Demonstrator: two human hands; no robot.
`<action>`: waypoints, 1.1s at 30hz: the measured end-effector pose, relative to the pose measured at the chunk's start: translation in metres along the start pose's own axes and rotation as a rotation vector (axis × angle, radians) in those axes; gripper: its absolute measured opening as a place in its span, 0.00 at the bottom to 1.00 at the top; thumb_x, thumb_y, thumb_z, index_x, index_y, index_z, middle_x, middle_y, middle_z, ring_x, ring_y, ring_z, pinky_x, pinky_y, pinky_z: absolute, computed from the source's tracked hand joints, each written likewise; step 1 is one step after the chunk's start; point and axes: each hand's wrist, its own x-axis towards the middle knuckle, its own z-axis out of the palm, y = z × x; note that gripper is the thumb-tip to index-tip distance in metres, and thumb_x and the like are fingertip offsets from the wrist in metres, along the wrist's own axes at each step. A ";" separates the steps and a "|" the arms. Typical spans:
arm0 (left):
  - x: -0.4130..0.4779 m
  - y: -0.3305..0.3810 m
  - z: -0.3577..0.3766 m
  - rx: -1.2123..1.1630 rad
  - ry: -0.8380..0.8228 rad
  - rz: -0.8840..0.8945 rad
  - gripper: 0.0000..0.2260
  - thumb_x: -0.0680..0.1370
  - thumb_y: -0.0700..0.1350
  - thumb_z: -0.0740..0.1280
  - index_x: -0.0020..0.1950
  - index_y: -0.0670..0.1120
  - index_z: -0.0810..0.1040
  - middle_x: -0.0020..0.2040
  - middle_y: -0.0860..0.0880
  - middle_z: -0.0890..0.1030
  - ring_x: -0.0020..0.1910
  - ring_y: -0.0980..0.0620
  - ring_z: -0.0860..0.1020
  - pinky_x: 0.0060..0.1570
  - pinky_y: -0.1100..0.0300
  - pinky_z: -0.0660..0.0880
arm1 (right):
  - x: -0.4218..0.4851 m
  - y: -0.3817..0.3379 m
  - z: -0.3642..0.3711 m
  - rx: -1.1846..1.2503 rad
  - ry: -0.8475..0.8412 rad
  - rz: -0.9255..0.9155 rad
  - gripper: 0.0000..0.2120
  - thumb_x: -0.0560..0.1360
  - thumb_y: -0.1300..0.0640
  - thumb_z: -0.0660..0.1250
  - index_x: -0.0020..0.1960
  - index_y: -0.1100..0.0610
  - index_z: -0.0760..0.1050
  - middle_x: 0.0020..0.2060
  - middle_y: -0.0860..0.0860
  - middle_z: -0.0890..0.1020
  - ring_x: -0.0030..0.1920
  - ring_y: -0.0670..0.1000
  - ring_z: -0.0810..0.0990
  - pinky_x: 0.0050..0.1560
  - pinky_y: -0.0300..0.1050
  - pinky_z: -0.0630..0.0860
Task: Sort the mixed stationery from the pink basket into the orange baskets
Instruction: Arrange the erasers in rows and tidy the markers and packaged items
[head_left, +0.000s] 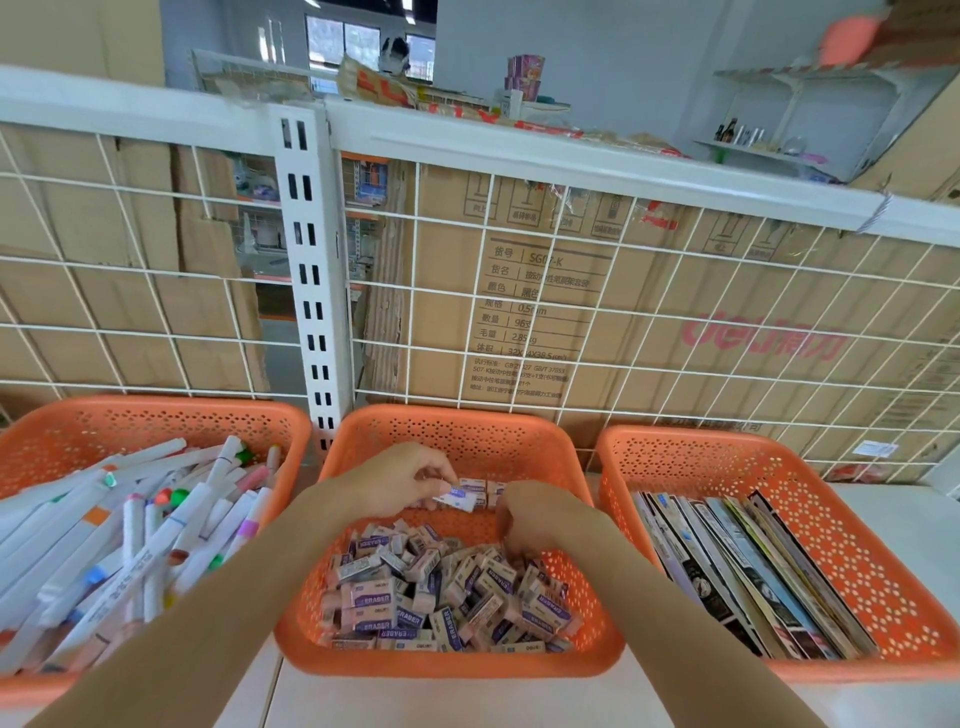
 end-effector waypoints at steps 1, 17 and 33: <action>-0.002 0.000 -0.001 -0.026 0.009 -0.008 0.06 0.80 0.41 0.62 0.53 0.48 0.78 0.44 0.53 0.80 0.40 0.59 0.80 0.40 0.69 0.75 | 0.001 0.001 -0.001 0.048 0.046 0.009 0.13 0.70 0.62 0.68 0.55 0.60 0.78 0.54 0.55 0.80 0.52 0.55 0.79 0.49 0.47 0.75; -0.016 0.028 -0.010 -0.506 0.217 -0.029 0.06 0.74 0.38 0.69 0.46 0.40 0.72 0.36 0.47 0.77 0.28 0.57 0.74 0.19 0.73 0.64 | -0.006 -0.011 -0.021 1.054 0.103 -0.191 0.04 0.76 0.61 0.67 0.50 0.60 0.77 0.35 0.51 0.80 0.30 0.42 0.79 0.31 0.33 0.76; -0.018 0.013 -0.012 -0.422 0.644 0.119 0.05 0.72 0.41 0.73 0.42 0.47 0.78 0.40 0.52 0.80 0.39 0.63 0.77 0.43 0.71 0.72 | 0.012 -0.032 -0.029 1.476 0.173 -0.064 0.08 0.75 0.62 0.68 0.50 0.67 0.77 0.39 0.58 0.83 0.35 0.51 0.84 0.37 0.38 0.80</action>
